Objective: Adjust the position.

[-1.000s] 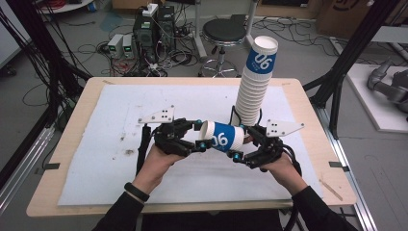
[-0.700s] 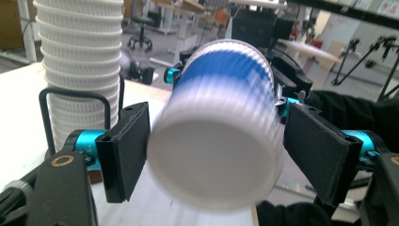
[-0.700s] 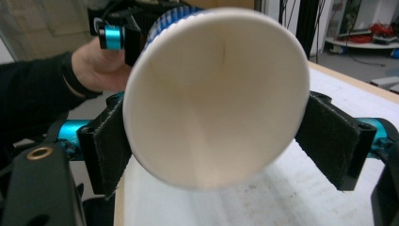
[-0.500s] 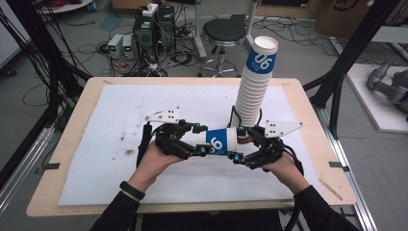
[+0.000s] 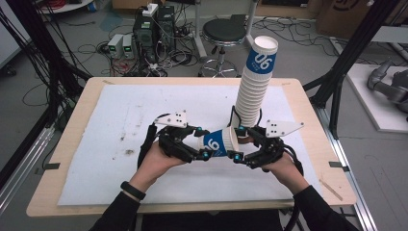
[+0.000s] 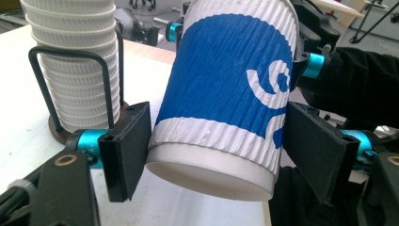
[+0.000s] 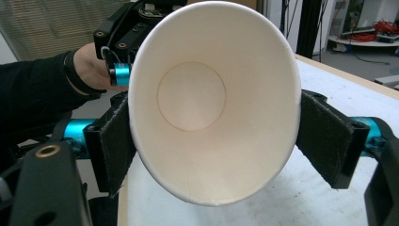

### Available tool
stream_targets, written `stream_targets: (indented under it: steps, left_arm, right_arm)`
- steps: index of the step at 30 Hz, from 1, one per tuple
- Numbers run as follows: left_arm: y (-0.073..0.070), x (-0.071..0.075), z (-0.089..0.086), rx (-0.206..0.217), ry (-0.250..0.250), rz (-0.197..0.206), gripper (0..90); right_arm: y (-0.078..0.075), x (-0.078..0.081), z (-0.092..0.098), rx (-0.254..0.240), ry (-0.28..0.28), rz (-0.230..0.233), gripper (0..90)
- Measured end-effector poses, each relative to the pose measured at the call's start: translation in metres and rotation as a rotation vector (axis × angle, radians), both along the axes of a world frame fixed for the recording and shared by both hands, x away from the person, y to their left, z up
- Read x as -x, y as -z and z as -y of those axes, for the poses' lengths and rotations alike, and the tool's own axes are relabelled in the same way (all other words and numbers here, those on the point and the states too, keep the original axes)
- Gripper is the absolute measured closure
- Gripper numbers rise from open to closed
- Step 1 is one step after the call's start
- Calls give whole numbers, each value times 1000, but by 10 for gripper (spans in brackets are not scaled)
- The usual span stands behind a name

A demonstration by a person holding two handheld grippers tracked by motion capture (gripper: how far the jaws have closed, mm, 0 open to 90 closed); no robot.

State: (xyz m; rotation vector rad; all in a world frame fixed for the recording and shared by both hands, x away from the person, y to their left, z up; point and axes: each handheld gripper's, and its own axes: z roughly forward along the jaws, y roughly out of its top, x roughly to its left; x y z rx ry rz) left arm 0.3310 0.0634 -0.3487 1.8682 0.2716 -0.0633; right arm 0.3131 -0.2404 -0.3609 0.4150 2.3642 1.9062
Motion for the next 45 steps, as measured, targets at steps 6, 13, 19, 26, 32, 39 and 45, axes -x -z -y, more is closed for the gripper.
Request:
stream_targets:
  steps: [6, 13, 19, 26, 32, 39, 45]
  left_arm:
    - [-2, 1, -1, 8, 7, 23, 271]
    - [-5, 1, -4, 77, 23, 22, 294]
    - [-4, 1, -5, 84, 36, 24, 298]
    - [-3, 0, -4, 82, 63, -15, 298]
    - [-2, -1, -5, 86, 65, -8, 301]
    - [1, -3, -8, 169, 62, -11, 302]
    - [3, -5, -14, 230, 47, -20, 304]
  right_arm:
    - [0, -1, 0, -6, -3, 0, 196]
    - [-3, 0, 1, -37, 5, 11, 160]
    - [-4, 1, 2, -40, 1, 16, 163]
    - [-6, 2, 4, -51, -21, 29, 191]
    - [-6, 2, 3, -37, -19, 34, 184]
    - [-9, 2, 3, -49, -9, 34, 148]
    - [-10, 2, 6, -72, 8, 32, 148]
